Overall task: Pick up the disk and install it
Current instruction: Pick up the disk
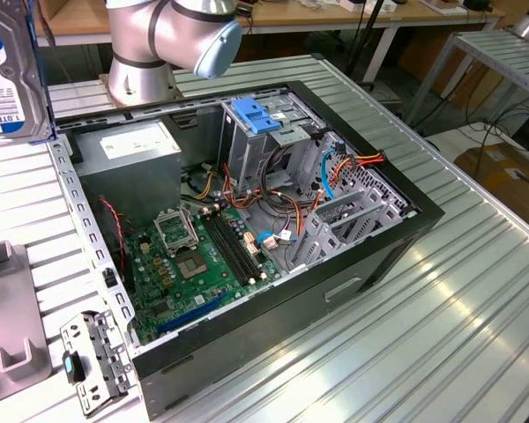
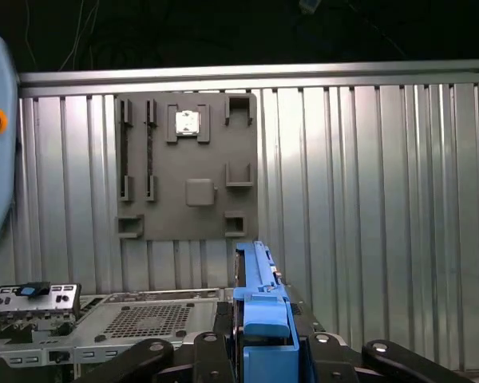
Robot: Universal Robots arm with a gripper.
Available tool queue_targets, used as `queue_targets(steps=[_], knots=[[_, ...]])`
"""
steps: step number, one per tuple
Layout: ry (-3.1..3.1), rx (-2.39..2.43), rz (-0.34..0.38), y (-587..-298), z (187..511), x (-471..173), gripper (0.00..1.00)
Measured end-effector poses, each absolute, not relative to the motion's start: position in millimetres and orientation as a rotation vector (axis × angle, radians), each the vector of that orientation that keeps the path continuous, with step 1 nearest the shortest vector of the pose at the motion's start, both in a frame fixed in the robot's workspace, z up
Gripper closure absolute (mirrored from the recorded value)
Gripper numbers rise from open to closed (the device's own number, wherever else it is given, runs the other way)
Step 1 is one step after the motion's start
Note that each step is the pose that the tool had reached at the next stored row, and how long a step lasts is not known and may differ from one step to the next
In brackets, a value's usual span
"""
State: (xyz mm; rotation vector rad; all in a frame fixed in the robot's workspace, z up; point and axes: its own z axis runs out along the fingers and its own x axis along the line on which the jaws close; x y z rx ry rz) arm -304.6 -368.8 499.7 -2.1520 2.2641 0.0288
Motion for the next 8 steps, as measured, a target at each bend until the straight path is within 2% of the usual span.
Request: queue_targets(steps=[8], knots=[[2.264,-2.152,0.029,-368.8,499.7,-279.7,0.63]])
